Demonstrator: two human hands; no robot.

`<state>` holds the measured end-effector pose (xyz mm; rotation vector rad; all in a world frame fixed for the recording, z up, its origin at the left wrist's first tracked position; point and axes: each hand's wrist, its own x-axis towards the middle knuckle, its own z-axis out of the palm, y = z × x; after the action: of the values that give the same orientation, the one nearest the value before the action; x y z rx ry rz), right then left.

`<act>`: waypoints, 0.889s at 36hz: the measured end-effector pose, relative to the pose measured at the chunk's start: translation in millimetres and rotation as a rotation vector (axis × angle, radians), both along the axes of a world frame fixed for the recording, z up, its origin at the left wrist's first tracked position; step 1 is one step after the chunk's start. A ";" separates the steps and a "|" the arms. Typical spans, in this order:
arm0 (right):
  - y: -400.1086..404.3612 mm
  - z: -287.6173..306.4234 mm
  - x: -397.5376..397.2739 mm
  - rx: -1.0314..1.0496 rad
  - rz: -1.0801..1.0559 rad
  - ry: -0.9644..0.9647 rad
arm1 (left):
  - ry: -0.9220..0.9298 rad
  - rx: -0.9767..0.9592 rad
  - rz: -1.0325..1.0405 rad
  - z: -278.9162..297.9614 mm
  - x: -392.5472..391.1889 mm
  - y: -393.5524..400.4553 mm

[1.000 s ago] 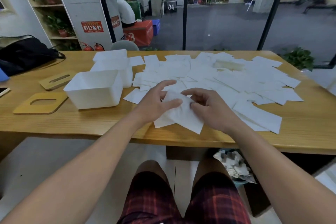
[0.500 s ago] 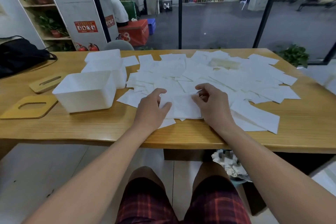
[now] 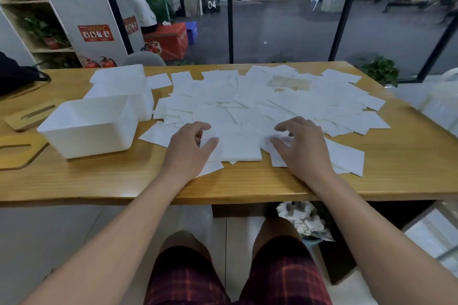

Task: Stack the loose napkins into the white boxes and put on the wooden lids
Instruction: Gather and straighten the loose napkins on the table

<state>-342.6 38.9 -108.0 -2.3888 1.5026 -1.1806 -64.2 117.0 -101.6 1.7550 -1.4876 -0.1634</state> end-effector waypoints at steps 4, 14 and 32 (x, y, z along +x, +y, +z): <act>-0.7 -3.5 1.5 0.039 0.014 0.064 | -0.005 -0.005 -0.002 -0.4 1.4 0.8; 0.4 -0.9 1.9 0.059 0.037 0.079 | -0.122 -0.103 0.016 2.4 -5.2 5.0; 9.7 14.0 -0.2 0.137 0.034 -0.341 | -0.368 0.024 -0.228 -2.2 -26.7 8.6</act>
<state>-342.8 48.7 -94.0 -1.9944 1.3781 -1.3462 -90.8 125.5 -103.7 1.6925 -1.9581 0.0290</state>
